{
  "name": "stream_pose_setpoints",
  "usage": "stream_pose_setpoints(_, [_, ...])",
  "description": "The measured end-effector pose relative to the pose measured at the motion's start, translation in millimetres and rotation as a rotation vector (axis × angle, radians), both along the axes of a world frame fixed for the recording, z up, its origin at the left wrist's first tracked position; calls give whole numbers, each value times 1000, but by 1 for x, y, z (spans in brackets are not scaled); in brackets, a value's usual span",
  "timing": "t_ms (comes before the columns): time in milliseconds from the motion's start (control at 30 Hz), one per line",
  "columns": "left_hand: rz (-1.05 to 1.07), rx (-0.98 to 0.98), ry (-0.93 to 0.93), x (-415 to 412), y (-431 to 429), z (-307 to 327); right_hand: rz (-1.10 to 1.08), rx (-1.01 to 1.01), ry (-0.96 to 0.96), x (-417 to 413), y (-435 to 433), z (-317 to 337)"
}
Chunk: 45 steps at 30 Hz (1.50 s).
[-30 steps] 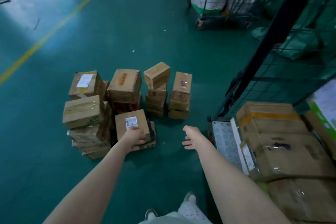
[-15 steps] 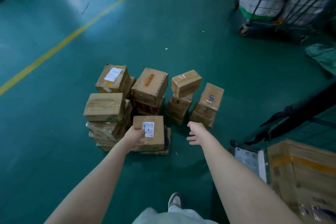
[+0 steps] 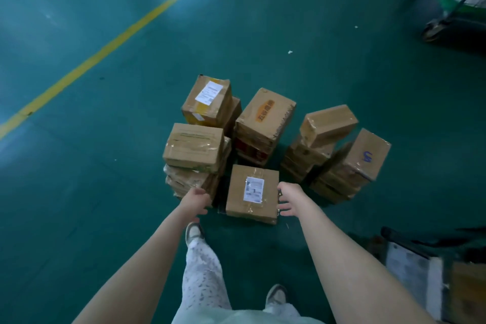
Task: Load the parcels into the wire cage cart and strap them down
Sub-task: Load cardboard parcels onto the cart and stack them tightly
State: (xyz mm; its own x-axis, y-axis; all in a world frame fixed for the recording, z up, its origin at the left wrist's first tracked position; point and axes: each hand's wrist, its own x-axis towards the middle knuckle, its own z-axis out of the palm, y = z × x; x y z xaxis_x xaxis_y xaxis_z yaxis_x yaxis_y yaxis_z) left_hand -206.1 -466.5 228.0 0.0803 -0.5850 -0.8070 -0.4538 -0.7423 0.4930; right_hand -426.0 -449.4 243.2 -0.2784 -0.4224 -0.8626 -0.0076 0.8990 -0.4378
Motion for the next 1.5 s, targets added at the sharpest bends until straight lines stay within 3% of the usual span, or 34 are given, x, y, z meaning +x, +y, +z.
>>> stream_pose_setpoints(233, [-44,6,-57,86,-112,2,-51,14,-132,90,-92,-13])
stream_pose_setpoints(533, [-194,12,-12,74,-229,-2,-145,-20,-83,94,-164,-25])
stream_pose_setpoints(800, [-215,20,-39,45,-231,-39,-94,45,-83,85,-180,-62])
stream_pose_setpoints(1000, [-93,-10,-234,83,-242,-78,-35,145,-97,97,-183,-107])
stream_pose_setpoints(1167, [-136,75,-304,115,-259,-111,7,168,-96,128,-196,-147])
stream_pose_setpoints(1400, [-154,265,-251,119,-262,-144,-90,161,-129,167,-205,-190])
stream_pose_setpoints(1500, [-167,242,-177,121,-256,-149,-152,101,-112,176,-199,-195])
